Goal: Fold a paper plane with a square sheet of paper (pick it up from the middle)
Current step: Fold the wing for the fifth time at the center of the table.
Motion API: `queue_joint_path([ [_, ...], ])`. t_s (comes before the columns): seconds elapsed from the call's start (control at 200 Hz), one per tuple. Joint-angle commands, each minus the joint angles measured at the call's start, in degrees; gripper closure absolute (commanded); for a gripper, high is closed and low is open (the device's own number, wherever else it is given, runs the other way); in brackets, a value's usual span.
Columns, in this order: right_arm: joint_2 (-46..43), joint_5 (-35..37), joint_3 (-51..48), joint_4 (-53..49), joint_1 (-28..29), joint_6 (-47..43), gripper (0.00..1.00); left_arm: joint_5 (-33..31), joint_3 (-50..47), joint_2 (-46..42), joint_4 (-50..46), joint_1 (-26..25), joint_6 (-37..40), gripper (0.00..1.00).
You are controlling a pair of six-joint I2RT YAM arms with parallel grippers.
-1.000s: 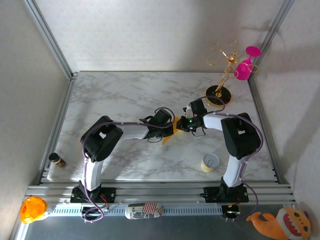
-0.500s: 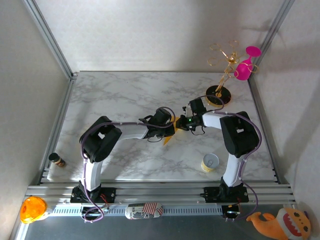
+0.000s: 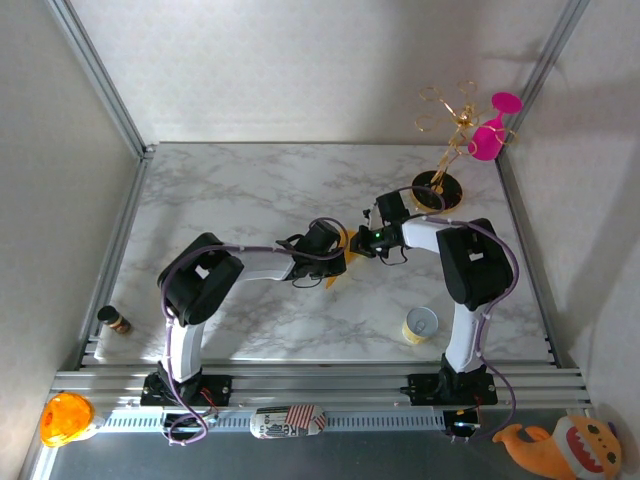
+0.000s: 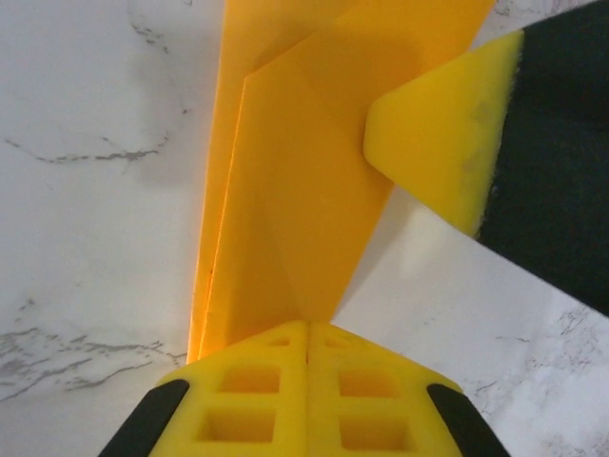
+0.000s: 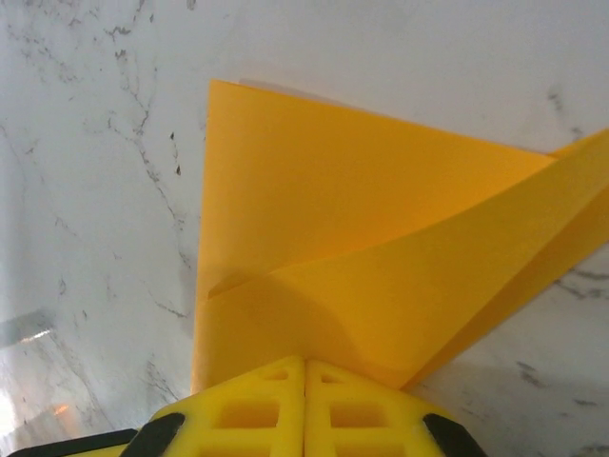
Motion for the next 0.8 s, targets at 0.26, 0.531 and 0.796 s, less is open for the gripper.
queue_joint_path([
  [0.26, 4.3, 9.4, 5.3, 4.6, -7.8, 1.6, 0.92, -1.6, -5.1, 1.8, -9.7, -0.4, 2.0, 1.0],
  [0.531, 3.7, 12.5, 6.4, 6.1, -8.3, 1.8, 0.91, -1.1, -4.7, 1.4, -9.8, -0.4, 2.7, 1.0],
  [0.796, -6.3, 11.0, -0.1, 8.6, -7.8, 2.9, 0.89, 0.4, -1.1, -0.2, -9.5, -0.4, 3.3, 1.0],
])
